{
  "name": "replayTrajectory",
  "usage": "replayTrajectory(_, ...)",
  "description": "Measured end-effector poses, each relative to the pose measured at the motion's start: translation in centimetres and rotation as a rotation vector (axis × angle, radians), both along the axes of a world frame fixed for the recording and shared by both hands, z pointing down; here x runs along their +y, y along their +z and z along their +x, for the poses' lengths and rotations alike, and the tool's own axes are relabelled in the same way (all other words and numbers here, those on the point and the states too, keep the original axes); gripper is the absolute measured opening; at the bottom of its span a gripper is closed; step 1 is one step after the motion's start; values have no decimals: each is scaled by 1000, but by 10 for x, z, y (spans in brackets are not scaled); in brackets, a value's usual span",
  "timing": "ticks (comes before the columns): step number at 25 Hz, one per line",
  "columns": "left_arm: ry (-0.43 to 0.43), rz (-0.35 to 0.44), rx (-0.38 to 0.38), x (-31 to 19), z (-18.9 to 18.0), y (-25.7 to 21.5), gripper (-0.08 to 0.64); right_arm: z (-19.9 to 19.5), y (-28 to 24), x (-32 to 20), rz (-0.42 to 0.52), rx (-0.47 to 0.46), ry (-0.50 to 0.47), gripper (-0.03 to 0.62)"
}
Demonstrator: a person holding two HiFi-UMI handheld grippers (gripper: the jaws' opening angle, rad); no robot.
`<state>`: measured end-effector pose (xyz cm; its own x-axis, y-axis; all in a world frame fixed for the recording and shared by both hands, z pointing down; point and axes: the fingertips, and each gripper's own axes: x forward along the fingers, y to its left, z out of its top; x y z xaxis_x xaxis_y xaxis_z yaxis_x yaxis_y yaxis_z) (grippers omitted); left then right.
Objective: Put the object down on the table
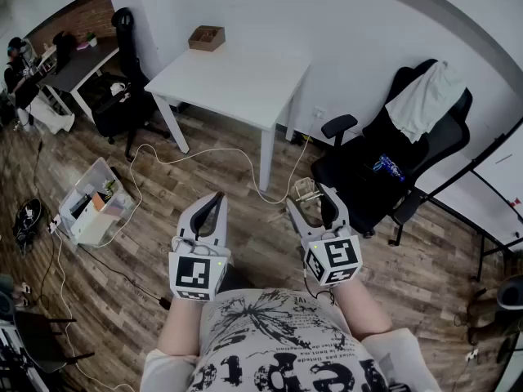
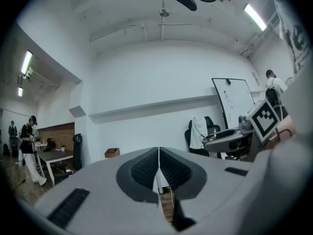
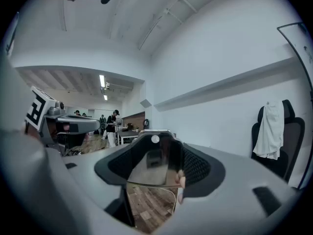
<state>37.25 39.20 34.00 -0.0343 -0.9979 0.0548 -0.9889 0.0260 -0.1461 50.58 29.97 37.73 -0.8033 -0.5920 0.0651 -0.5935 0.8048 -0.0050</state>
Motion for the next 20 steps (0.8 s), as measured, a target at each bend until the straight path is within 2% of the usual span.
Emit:
replayTrajectory(4, -14, 45, -26, -5, -14, 6, 12, -7, 1, -2, 3, 1, 0, 279)
replayTrajectory(12, -10, 36, 7, -19, -31, 5, 12, -24, 4, -18, -20, -8, 3, 279)
replayTrajectory(16, -19, 42, 12, -34, -60, 14, 12, -51, 8, -32, -38, -12, 0, 279)
replayTrajectory(20, -23, 14, 41, -52, -102, 18, 12, -95, 11, -52, -42, -2, 0, 279)
